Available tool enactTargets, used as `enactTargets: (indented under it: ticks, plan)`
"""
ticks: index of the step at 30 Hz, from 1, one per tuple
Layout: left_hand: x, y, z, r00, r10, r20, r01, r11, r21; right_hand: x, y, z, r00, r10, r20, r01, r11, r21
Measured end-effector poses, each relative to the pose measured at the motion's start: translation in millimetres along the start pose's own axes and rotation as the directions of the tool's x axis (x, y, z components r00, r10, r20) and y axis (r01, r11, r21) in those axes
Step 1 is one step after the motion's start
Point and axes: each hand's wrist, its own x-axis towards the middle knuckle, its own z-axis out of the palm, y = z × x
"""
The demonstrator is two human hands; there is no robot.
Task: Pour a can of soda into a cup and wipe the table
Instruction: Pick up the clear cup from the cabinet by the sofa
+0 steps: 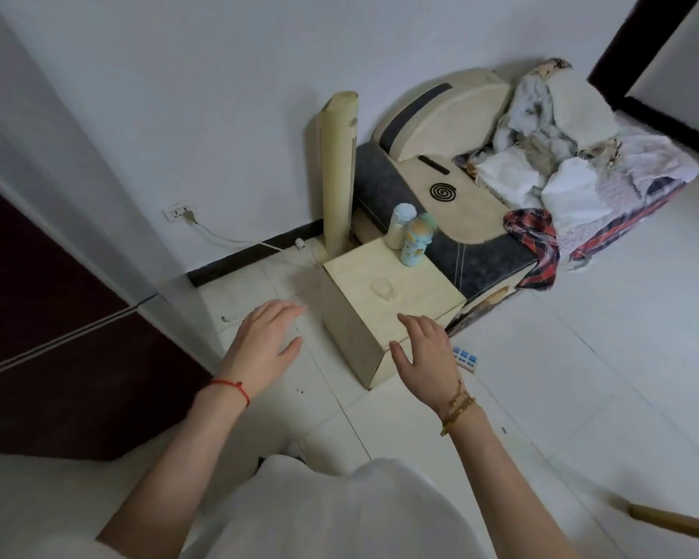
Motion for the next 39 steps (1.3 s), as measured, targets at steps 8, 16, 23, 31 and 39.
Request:
enactTargets:
  ticks: [8,16,23,31,39]
  plan:
    - [93.8,-53.2,-29.7,0.974,0.196,0.116,-0.200,0.979,0.024,51.5,-43.9,16.8,0.980,0.188,-0.066,-0.184,0.981,0.065]
    - [185.3,-60.2,-9.9,0.925,0.311,0.216,-0.314,0.949,-0.024,96.9,-39.7,18.3,0.937,0.331,-0.114,-0.321,0.942,0.094]
    - [271.9,-50.6,25.1,0.897,0.330,0.293,-0.313,0.944,-0.104,154.0,-5.5,20.7,0.881,0.468,-0.069,-0.436,0.860,0.264]
    - [340.5,-36.1,69.5,0.903,0.149,0.403,-0.048,0.967,-0.250,210.6,44.1,24.9,0.763,0.645,0.048,-0.582,0.652,0.485]
    - [395.7,-57.7,138.4,0.826,0.097,0.555,-0.005,0.986,-0.165,262.6,95.3,64.5,0.568,0.776,0.274,-0.717,0.302,0.629]
